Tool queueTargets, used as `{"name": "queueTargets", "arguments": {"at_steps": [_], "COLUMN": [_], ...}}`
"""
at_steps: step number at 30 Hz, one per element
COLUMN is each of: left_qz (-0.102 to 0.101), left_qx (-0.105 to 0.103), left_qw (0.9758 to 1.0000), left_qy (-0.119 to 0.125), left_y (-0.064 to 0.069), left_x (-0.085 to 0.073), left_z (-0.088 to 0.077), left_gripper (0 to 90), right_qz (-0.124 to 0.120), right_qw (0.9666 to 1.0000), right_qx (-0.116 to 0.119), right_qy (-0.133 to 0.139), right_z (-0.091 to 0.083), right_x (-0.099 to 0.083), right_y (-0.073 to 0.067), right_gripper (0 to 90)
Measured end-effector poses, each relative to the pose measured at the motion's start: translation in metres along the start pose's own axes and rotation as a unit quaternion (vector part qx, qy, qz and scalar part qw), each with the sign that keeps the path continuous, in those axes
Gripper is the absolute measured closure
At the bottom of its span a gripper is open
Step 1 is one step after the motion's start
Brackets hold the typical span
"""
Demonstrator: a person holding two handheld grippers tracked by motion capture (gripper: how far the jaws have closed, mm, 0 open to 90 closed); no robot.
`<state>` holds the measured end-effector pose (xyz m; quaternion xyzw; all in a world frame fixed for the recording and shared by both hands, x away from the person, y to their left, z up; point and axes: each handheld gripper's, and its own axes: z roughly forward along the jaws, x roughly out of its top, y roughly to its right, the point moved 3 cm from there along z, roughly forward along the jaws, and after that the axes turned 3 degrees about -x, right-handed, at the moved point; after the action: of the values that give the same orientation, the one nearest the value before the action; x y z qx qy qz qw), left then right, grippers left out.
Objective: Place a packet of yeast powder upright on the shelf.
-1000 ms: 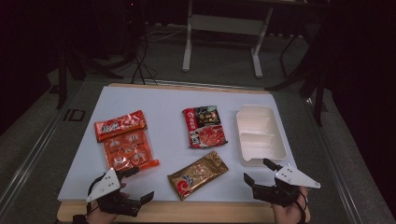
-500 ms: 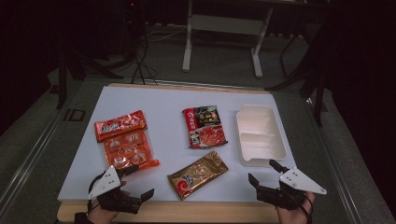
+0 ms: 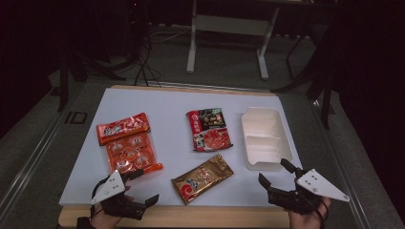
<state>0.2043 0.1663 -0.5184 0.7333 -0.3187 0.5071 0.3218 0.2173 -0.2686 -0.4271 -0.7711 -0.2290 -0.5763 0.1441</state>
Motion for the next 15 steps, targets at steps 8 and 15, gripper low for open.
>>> {"name": "queueTargets", "arguments": {"at_steps": [8,15], "left_qz": [-0.001,-0.002], "left_qx": [0.000,-0.001], "left_qw": [1.0000,1.0000], "left_qy": [0.001,-0.002], "left_y": [0.000,0.001], "left_x": [0.000,0.000], "left_z": [0.000,0.000], "left_gripper": [2.6,2.6], "right_qz": [-0.011,-0.007], "right_qw": [0.9998,0.9990], "right_qx": [0.006,0.022], "right_qy": [-0.018,-0.037], "right_z": [0.008,0.016], "right_x": [0.013,0.023], "right_y": [-0.001,-0.005], "right_gripper": [12.5,11.6]}}
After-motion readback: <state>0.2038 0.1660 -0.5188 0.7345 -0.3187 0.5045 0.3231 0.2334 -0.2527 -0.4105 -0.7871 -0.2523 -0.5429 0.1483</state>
